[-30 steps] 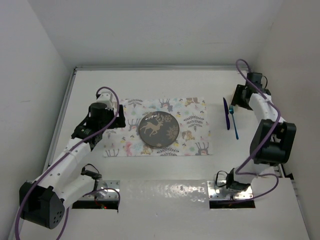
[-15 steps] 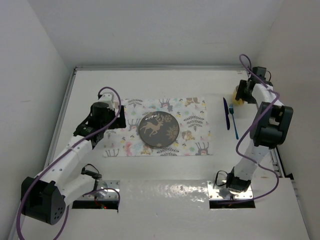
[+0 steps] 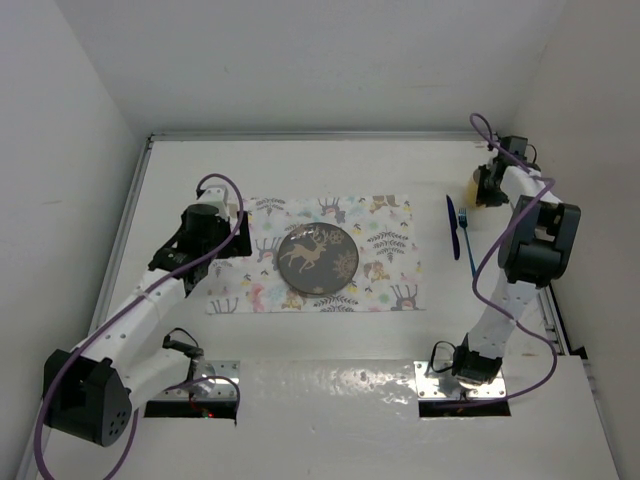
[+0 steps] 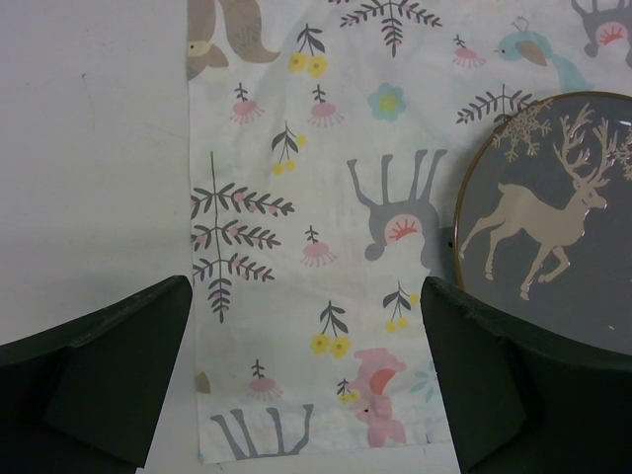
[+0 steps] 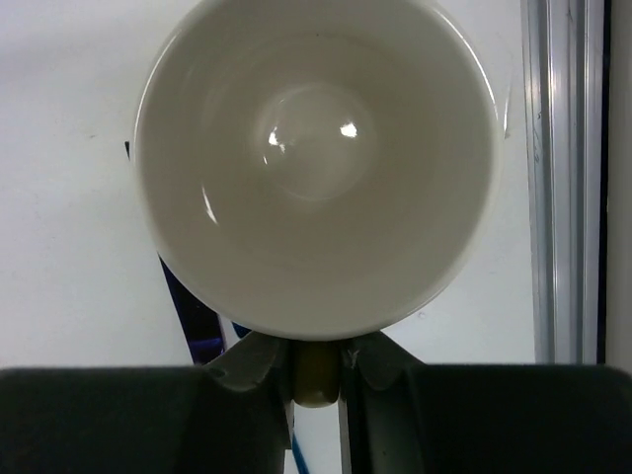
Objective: Set the dinner table for one person
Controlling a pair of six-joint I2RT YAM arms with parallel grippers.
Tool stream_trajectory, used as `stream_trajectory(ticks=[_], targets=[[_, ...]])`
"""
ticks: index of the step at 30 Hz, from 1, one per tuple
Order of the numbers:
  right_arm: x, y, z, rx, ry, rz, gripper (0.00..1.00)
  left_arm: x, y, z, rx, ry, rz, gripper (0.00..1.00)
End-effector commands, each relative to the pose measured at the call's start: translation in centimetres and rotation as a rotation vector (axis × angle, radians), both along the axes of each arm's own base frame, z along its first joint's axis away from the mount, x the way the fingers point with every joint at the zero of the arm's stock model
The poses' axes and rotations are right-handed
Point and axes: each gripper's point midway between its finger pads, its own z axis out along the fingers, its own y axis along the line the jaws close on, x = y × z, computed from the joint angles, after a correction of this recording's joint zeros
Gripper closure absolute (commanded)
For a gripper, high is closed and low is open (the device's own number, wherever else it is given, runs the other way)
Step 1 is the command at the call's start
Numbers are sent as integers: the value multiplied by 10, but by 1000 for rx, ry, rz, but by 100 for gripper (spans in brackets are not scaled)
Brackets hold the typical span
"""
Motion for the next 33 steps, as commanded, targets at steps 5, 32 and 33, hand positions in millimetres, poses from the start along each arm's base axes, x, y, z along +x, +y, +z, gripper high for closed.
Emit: stream_trajectory(ticks=[5, 32, 33], targets=[[29, 3, 63, -110, -168, 123, 100, 9, 1, 13, -7, -45, 4, 0], [1, 215, 78, 117, -225, 860, 100, 7, 1, 26, -20, -94, -2, 0], [-2, 217, 71, 121, -215, 865, 100, 6, 0, 26, -20, -93, -4, 0]])
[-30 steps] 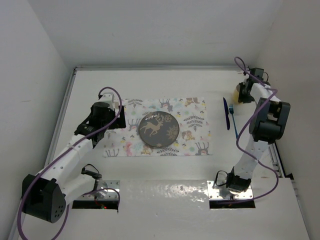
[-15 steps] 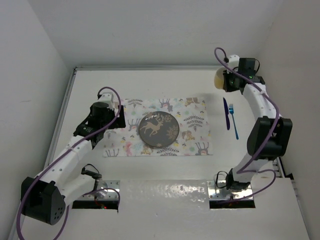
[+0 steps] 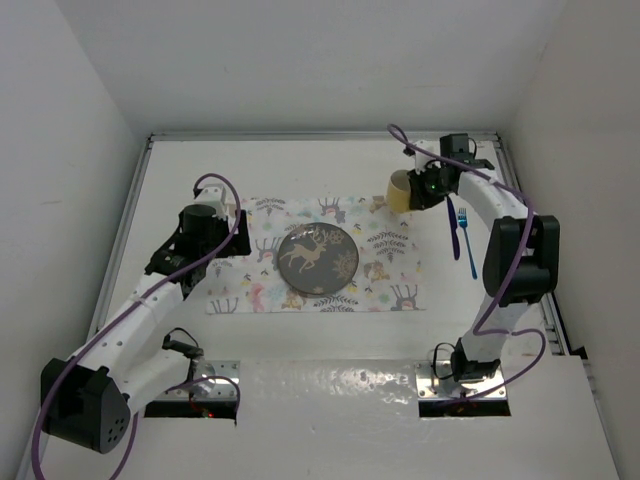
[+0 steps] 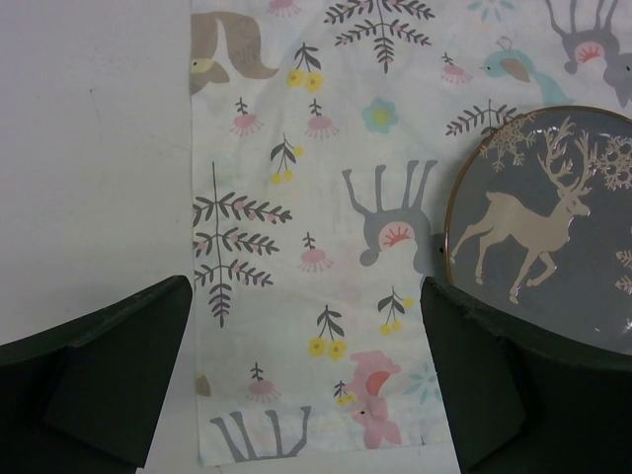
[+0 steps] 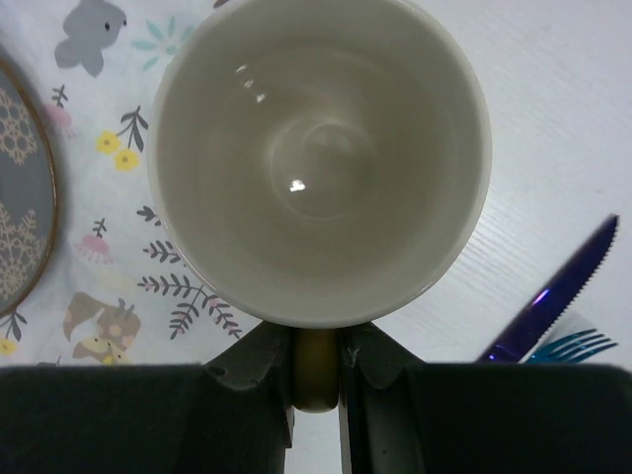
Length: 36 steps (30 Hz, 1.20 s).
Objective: Set the dinner table for one person
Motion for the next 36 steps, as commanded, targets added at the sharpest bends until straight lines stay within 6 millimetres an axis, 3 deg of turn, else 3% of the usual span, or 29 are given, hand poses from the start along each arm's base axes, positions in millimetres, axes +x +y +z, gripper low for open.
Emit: stream_trajectory(ticks=[1, 17, 20, 24, 25, 31, 36], targets=[[21, 17, 17, 37, -136, 78, 100, 8, 0, 16, -11, -60, -4, 0], [26, 24, -16, 28, -171, 32, 100, 8, -1, 10, -5, -38, -9, 0], [23, 22, -21, 20, -153, 26, 91, 8, 0, 9, -4, -34, -6, 0], [18, 20, -21, 10, -139, 28, 67, 8, 0, 9, -5, -34, -8, 0], [15, 20, -21, 9, -128, 28, 57, 8, -1, 9, -6, -35, -9, 0], [-1, 15, -6, -8, -120, 10, 45, 8, -1, 12, -8, -39, -12, 0], [-11, -14, 36, 33, -208, -142, 43, 7, -1, 17, -13, -56, -11, 0]])
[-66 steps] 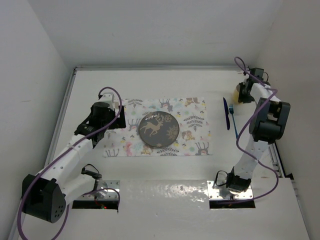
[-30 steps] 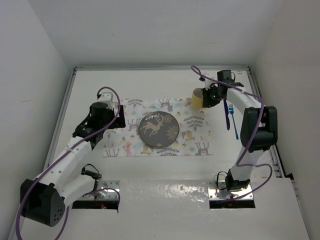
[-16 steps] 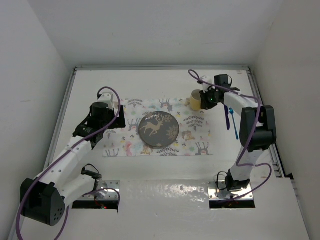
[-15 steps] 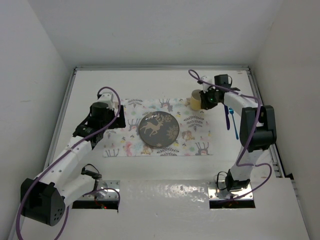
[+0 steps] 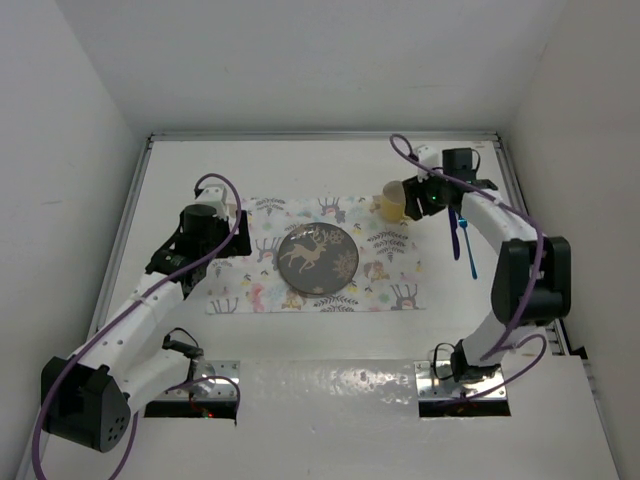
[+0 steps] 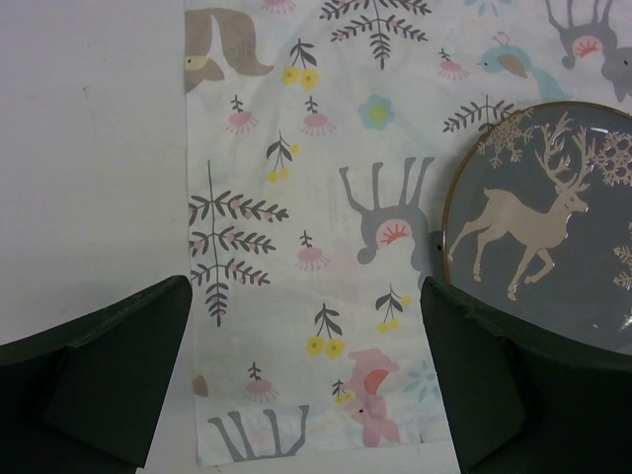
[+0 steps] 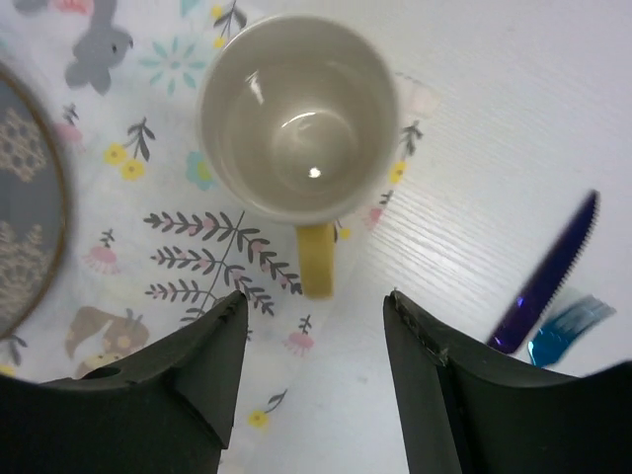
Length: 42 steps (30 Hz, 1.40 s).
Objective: Set the dinner table for one person
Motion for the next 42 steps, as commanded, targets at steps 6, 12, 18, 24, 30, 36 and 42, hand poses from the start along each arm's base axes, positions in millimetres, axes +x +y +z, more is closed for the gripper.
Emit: stream_trajectory(ticks=[6, 12, 18, 24, 30, 36, 42], targets=[[-8, -89, 54, 64, -103, -482, 51, 7, 3, 23, -10, -74, 9, 0], [-37, -114, -16, 12, 114, -603, 57, 6, 6, 25, -5, -83, 27, 0], [-42, -125, -49, 19, 211, -656, 53, 5, 7, 27, -6, -88, 30, 0], [-39, -132, -68, -12, 252, -684, 52, 5, 8, 27, -3, -90, 33, 0], [-47, -130, -87, -24, 327, -671, 55, 6, 7, 26, 0, -86, 32, 0], [-64, -129, -106, -44, 384, -667, 70, 6, 7, 26, 0, -86, 32, 0], [-65, -127, -103, -47, 385, -635, 100, 6, 7, 27, -2, -90, 29, 0]])
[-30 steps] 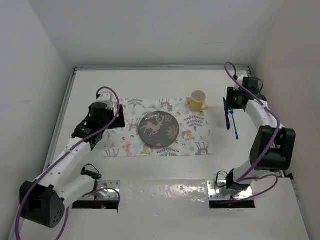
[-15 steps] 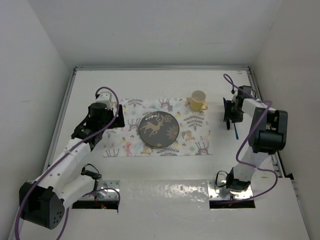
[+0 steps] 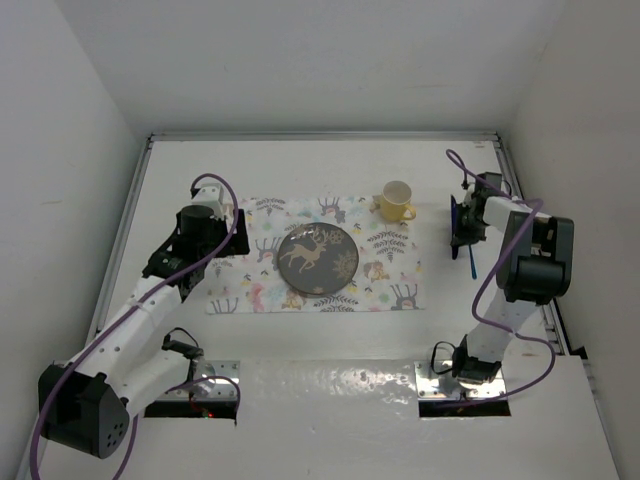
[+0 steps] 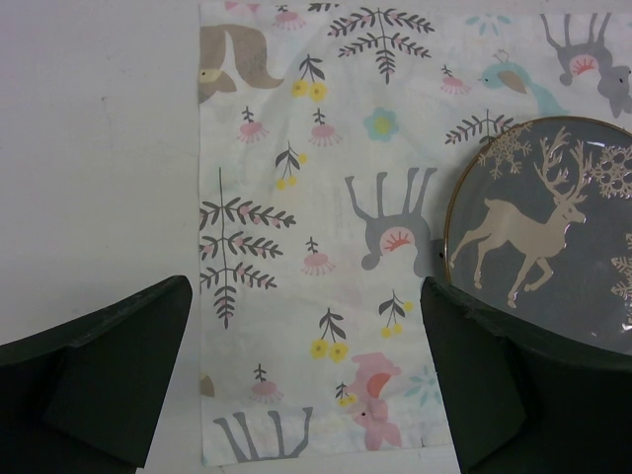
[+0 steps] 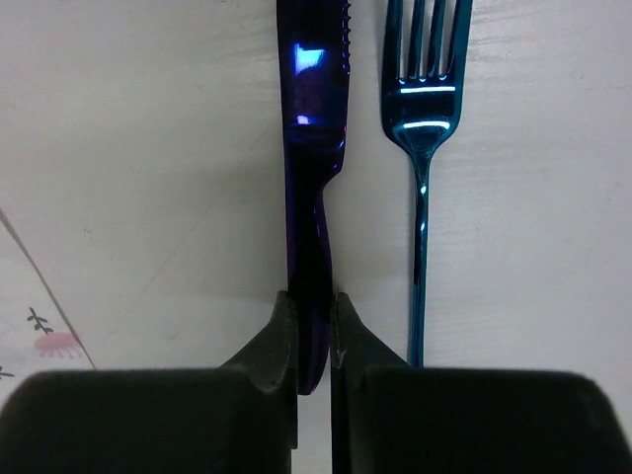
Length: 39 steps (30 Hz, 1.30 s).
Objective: Set the dinner table for one person
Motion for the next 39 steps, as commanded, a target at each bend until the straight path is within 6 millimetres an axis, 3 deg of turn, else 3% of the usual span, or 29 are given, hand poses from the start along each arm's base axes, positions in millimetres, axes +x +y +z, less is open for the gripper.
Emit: stream_trajectory(ticks=[1, 5, 6, 9, 13, 22, 30, 39], targets=[[-8, 2, -3, 4, 27, 16, 100, 6, 3, 18, -7, -56, 11, 0], [-1, 5, 26, -6, -65, -13, 100, 6, 2, 20, -11, -65, 6, 0], [2, 5, 41, -11, -108, -22, 100, 6, 2, 22, -13, -72, 6, 0], [-7, 16, 59, -1, -156, -54, 100, 6, 2, 24, -14, -78, 6, 0], [-28, 37, 69, -21, -177, -53, 100, 5, 2, 26, -18, -83, 10, 0], [-86, 60, 59, -8, -148, -109, 100, 5, 0, 28, -32, -90, 6, 0], [-126, 109, 52, 63, -48, 77, 100, 4, 1, 28, -35, -88, 10, 0], [-135, 150, 50, 84, -71, 139, 100, 4, 0, 26, -36, -84, 10, 0]])
